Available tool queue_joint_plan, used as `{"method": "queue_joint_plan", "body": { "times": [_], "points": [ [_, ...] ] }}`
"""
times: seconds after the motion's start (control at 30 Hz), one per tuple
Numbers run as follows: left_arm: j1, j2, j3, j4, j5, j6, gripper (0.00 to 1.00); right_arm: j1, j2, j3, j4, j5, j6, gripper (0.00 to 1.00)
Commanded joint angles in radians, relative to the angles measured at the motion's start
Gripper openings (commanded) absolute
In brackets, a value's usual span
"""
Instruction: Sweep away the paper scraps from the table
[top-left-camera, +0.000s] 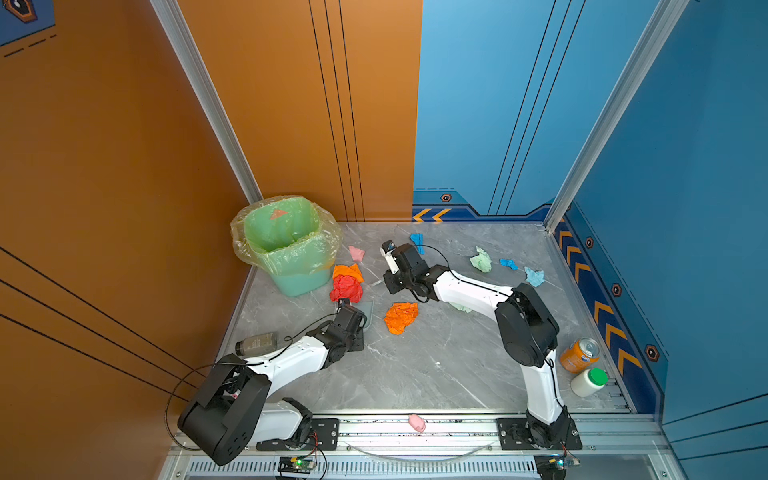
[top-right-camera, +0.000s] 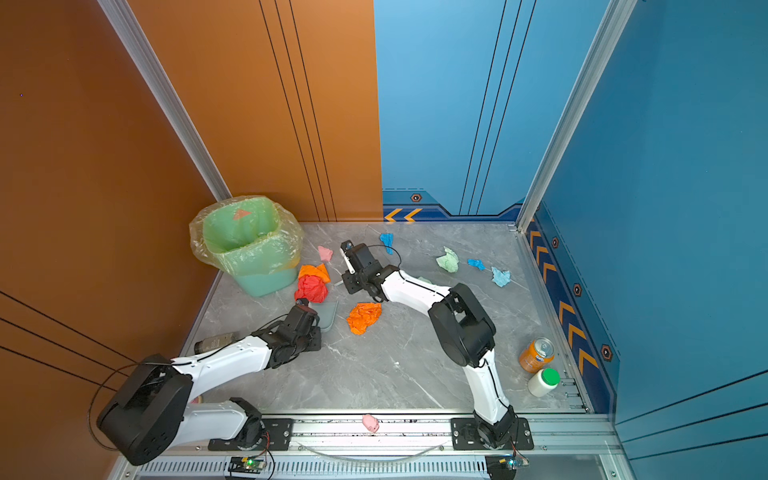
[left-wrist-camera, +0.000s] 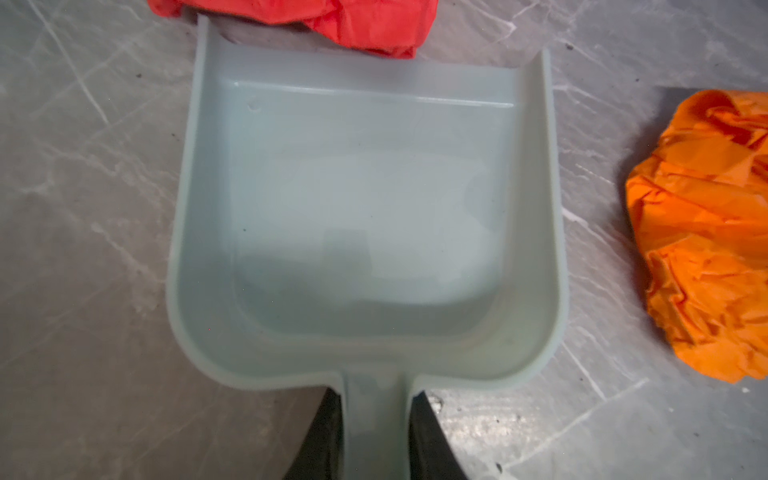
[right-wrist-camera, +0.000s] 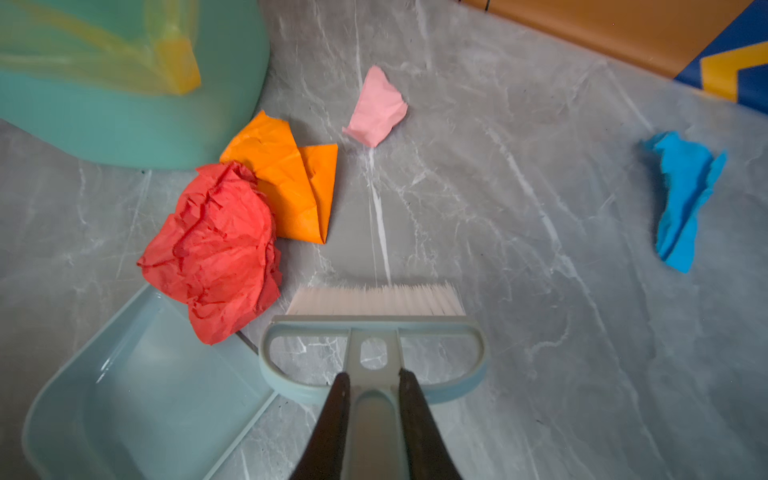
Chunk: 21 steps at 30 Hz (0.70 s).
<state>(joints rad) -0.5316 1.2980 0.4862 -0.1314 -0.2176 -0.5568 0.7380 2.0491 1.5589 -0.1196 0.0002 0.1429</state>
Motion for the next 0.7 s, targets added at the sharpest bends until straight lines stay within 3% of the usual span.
{"method": "queue_joint_plan", "body": {
  "times": [0.0, 0.33, 0.67],
  "points": [
    [-0.013, -0.007, -0.025, -0.085, -0.014, -0.021, 0.0, -0.005, -0.046, -0.006, 0.117, -0.035, 0.019, 0.0],
    [-0.018, -0.028, -0.041, -0.085, -0.029, -0.033, 0.0, 0.043, 0.108, 0.153, 0.08, -0.081, 0.048, 0.0],
    [-0.018, -0.027, -0.053, -0.079, -0.037, -0.043, 0.0, 0.083, 0.1, 0.058, 0.022, -0.04, -0.087, 0.0]
  ]
}}
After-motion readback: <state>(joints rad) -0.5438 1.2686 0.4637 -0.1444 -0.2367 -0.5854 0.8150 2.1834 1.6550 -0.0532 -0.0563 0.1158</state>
